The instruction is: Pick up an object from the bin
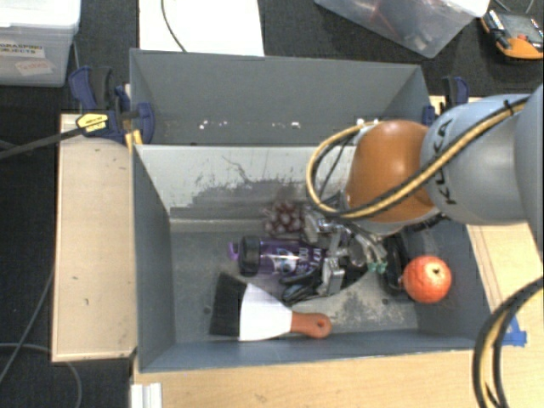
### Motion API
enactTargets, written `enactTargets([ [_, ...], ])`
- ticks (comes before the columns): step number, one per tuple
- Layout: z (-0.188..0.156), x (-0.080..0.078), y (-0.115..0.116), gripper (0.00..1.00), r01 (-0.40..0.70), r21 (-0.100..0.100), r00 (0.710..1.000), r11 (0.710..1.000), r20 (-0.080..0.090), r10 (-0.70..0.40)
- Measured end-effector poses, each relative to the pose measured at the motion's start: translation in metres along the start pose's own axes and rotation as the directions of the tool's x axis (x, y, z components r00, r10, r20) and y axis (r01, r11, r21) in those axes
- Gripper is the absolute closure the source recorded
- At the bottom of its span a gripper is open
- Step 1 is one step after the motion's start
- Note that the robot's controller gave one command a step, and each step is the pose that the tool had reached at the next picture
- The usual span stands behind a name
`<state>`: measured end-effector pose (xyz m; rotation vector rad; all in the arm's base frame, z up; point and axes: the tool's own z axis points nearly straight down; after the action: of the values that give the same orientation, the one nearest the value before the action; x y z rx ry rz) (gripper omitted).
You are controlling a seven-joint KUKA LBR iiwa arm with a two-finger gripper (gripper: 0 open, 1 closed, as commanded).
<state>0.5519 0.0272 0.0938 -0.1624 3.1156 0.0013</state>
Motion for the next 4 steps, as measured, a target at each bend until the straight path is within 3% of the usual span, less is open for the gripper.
enactTargets([
  [1, 0.024, -0.001, 0.011, 0.00, -0.408, 0.003, 0.913, 0.913, -0.014, 0.408],
  [2, 0.026, -0.025, 0.008, 0.00, -0.287, 0.008, 0.957, 0.958, -0.038, 0.287],
  [3, 0.023, -0.004, 0.011, 0.00, -0.395, 0.003, 0.919, 0.919, -0.017, 0.395],
  [4, 0.026, -0.021, 0.008, 1.00, -0.303, 0.009, 0.952, 0.953, -0.043, 0.303],
])
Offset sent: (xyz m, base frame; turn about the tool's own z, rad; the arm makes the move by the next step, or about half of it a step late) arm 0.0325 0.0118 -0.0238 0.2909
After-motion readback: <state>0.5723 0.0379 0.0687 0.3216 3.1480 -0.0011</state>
